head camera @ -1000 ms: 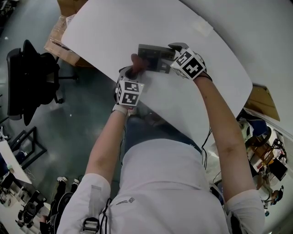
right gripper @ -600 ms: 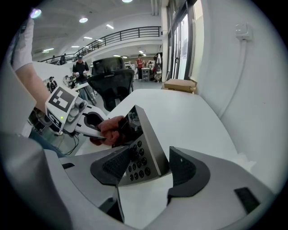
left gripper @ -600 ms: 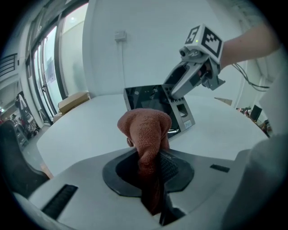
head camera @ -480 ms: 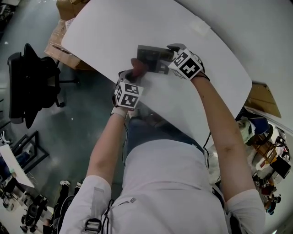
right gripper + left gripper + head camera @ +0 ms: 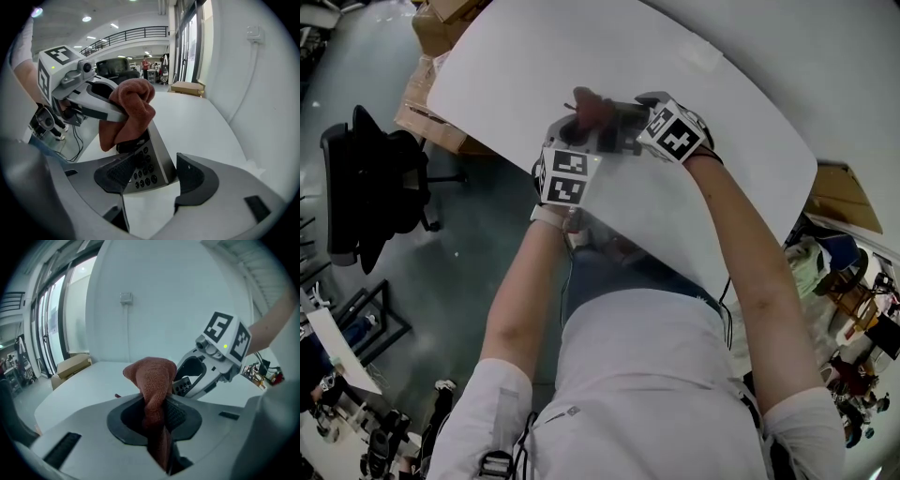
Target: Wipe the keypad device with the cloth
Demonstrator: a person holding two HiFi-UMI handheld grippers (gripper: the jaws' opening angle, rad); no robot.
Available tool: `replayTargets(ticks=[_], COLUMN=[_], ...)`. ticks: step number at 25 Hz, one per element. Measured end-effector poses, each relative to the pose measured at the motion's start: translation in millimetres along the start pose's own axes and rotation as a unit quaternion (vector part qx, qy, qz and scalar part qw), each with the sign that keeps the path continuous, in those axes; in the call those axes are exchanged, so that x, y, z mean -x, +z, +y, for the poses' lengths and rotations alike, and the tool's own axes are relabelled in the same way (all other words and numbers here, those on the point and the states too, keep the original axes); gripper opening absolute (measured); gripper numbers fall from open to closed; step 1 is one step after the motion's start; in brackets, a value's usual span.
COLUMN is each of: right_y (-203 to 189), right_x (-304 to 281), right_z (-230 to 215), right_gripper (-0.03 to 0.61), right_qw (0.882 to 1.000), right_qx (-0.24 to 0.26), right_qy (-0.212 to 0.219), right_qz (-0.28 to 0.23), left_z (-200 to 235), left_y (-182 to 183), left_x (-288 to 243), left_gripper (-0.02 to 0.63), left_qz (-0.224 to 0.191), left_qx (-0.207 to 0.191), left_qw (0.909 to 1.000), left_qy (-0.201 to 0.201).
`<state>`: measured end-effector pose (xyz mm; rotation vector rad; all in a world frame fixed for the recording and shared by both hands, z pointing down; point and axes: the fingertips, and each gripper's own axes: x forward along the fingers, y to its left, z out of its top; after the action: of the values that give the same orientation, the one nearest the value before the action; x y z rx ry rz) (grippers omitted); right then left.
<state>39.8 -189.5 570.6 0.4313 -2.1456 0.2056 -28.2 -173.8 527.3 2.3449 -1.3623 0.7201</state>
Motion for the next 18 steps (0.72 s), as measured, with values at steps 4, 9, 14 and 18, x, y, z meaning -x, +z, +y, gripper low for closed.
replayTargets(ticks=[4,9,14,18], right_y=[1,-1,-1,-3], right_x=[4,5,3,2], right_z=[3,2,2,-1], right_gripper=[0.247,0.247,0.246,0.245], right_qw=[1.000,1.000,1.000,1.000], right_qx=[-0.005,-0.010,-0.017,-0.016], right_qy=[0.003,0.001,0.000,-0.006], right_qz=[0.008,0.005,0.003,-0.002], left_z=[0,-3,-6,-11], left_y=[-2,-4,-19,-28], left_x=[-15,-20,-23,-23], left_gripper=[0.066,0.066,0.064,0.064], left_qz=[0.011,-0.003,0.004,0.009], left_qx=[0.016,0.033,0.031,0.054], left_qw=[0.9998,0.9993,0.9995,0.9985], left_qy=[-0.003,0.017,0.010,0.000])
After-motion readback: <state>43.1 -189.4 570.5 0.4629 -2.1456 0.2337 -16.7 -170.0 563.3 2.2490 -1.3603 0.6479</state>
